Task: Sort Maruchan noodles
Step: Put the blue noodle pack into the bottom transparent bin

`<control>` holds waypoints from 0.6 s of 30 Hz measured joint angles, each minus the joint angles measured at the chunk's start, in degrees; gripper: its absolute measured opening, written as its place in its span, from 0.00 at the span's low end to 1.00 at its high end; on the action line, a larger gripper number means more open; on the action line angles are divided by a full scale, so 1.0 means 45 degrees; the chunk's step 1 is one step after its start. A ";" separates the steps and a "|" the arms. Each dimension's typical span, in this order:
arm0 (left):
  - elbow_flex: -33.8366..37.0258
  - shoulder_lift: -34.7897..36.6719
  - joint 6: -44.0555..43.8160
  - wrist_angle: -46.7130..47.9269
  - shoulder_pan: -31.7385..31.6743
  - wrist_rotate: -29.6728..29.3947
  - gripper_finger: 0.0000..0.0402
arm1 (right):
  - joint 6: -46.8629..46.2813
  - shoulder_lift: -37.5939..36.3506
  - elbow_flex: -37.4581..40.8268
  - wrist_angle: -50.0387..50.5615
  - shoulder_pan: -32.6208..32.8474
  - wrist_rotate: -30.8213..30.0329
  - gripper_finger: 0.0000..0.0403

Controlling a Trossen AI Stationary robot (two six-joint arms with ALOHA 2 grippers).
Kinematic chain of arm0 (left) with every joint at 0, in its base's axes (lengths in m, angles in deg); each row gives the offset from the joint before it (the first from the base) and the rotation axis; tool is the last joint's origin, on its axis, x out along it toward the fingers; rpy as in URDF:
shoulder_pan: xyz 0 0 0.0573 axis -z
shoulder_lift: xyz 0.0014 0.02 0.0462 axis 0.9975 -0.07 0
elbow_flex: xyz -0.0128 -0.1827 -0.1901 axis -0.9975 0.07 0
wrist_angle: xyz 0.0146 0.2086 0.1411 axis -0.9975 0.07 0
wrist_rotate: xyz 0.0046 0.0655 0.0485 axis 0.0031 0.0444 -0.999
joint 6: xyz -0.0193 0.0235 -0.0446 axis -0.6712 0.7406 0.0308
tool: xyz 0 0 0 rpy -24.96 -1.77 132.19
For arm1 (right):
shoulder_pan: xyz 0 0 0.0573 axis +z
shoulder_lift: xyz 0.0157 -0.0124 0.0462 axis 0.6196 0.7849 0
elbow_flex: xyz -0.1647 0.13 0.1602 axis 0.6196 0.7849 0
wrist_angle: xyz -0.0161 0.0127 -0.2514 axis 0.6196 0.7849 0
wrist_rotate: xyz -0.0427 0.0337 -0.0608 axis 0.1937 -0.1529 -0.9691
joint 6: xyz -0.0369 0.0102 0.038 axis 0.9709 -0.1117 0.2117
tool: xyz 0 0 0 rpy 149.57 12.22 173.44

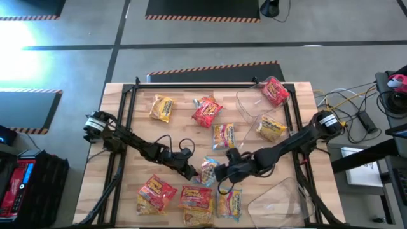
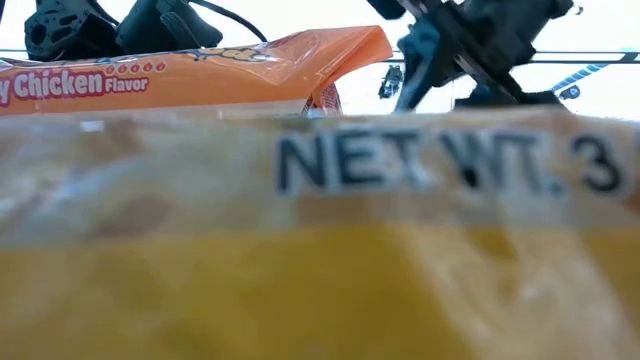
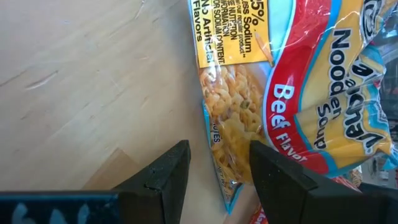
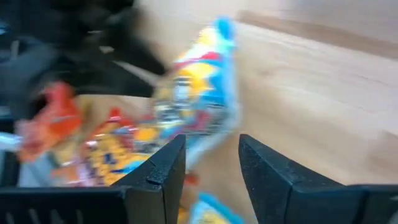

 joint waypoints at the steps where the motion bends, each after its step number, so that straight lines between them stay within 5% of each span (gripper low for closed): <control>1: 0.0000 0.0000 0.0006 0.0003 0.0000 0.0005 0.38 | -0.0215 0.0094 0.0000 0.0332 0.0023 0.0011 0.36; 10: 0.0000 0.0000 0.0084 0.0069 -0.0010 0.0121 0.38 | 0.0062 0.0809 0.0024 -0.2269 0.0074 0.0217 0.45; 18: -0.0005 0.0000 0.0096 0.0073 -0.0018 0.0140 0.38 | 0.0034 0.0837 0.0039 -0.2137 0.0093 0.0231 0.52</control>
